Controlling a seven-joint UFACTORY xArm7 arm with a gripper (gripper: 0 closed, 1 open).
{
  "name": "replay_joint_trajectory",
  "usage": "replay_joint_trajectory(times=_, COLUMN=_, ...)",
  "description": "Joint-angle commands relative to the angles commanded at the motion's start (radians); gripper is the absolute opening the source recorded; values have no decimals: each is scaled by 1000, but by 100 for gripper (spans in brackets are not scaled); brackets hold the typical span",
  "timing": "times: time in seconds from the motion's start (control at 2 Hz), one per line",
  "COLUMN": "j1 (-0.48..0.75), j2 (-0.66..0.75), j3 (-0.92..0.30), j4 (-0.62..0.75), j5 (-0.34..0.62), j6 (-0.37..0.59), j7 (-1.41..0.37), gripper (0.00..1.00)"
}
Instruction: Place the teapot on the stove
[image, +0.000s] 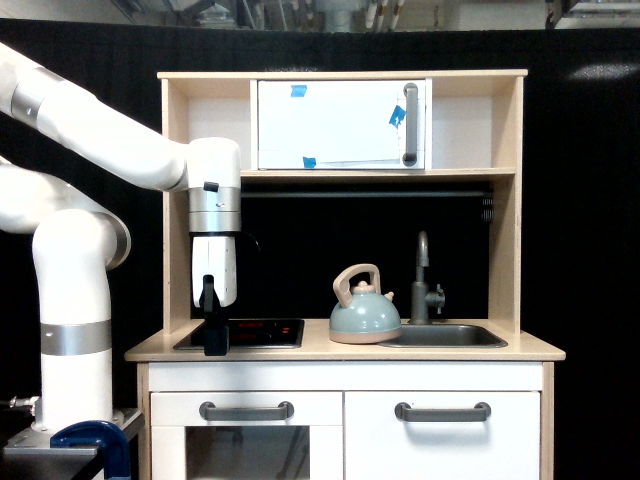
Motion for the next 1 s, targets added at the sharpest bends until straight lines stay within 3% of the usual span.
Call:
replay_joint_trajectory(times=0.5, j1=5, j2=39, j3=5, j4=13, j5=4, j6=-8, j7=6, gripper=100)
replay_joint_trajectory(times=1.0, j1=73, j2=-12, j3=-70, j4=3, j5=-6, j6=-67, j7=-177, gripper=100)
